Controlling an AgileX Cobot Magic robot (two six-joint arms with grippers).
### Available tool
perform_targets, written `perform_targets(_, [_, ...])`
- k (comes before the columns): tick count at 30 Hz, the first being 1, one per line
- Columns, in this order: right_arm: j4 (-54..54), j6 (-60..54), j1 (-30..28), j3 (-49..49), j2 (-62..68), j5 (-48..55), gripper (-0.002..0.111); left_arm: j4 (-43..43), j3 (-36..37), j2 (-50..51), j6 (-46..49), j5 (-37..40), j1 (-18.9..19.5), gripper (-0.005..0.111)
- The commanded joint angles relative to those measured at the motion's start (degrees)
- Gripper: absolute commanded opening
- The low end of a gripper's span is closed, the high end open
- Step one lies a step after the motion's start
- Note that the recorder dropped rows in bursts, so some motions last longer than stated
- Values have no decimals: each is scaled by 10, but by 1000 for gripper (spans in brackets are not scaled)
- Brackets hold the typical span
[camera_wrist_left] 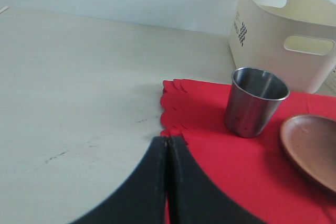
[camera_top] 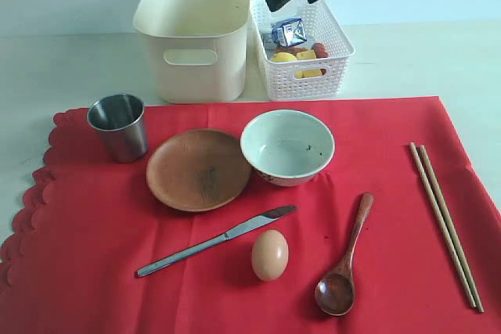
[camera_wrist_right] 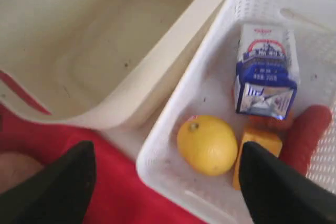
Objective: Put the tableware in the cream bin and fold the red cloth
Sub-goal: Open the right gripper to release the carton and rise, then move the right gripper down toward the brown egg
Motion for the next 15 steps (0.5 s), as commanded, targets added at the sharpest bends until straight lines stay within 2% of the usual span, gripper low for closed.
perform_targets(1, [-36,44,-3,-5,-32,84,71,-4,2,-4,0,-3,1,0])
perform_targets(9, [-39,95,-3,3,-65,119,71,-4,2,-4,0,-3,1,0])
perform_targets(15, [-40,99,-3,102,-124,119,71,-4,2,-4,0,-3,1,0])
